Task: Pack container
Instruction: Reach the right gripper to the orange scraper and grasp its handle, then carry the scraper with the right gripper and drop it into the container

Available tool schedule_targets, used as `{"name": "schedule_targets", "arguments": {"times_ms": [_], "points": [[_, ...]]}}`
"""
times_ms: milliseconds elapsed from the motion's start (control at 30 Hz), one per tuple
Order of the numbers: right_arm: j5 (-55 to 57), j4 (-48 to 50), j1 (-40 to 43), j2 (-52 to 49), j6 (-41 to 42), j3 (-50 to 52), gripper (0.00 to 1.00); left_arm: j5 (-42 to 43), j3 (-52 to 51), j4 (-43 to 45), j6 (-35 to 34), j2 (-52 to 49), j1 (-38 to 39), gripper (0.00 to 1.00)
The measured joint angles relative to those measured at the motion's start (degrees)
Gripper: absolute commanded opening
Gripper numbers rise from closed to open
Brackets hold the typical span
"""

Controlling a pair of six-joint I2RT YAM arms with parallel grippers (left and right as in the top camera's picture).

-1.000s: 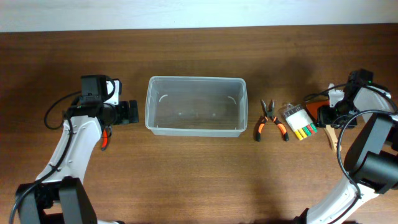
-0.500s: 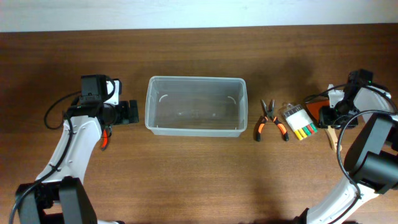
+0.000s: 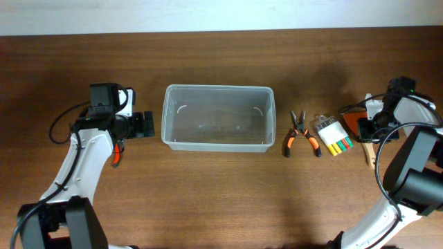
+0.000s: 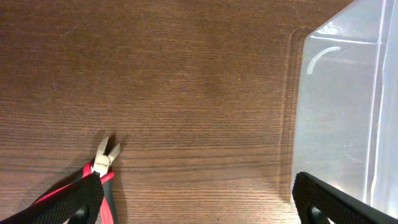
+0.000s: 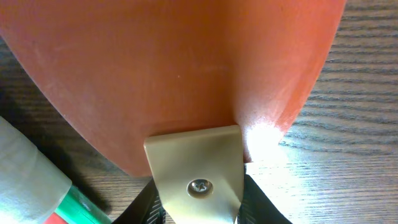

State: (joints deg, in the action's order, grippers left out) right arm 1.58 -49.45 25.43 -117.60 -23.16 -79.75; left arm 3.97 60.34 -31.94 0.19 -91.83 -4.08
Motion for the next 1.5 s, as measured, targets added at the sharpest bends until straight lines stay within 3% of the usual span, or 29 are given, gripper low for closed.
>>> {"name": "schedule_targets", "arguments": {"times_ms": [300, 467, 633, 800, 933, 1133, 1300, 1500], "points": [[-1.33, 0.61, 0.00, 0.00, 3.04, -0.31, 0.23, 0.00, 0.00, 0.00, 0.00, 0.00, 0.00, 0.99], [-7.65, -4.28, 0.00, -0.35, 3.74, -4.00, 0.24, 0.00, 0.00, 0.00, 0.00, 0.00, 0.00, 0.99], [-15.89, -13.84, -0.42, -0.46, 4.11, -15.69, 0.10, -0.13, 0.00, 0.02, 0.00, 0.00, 0.00, 0.99], [-18.93, -24.28, -4.02, -0.26, 4.63, -30.25, 0.04, -0.31, 0.02, 0.00, 0.00, 0.00, 0.00, 0.99], [-19.71, -30.29, -11.78, 0.02, 4.90, -41.48, 0.04, -0.46, 0.02, 0.02, 0.00, 0.00, 0.00, 0.99], [-20.63, -27.69, -28.48, 1.27, 2.49, -48.11, 0.04, -0.42, 0.04, 0.00, 0.00, 0.00, 0.00, 0.99], [-19.71, -25.49, -42.18, 1.09, -6.14, -47.69, 0.04, -0.44, 0.04, 0.02, 0.00, 0.00, 0.00, 0.99], [-17.35, -25.46, -50.16, -1.95, -19.34, -46.42, 0.04, -0.44, 0.09, 0.00, 0.00, 0.00, 0.00, 0.99]]}}
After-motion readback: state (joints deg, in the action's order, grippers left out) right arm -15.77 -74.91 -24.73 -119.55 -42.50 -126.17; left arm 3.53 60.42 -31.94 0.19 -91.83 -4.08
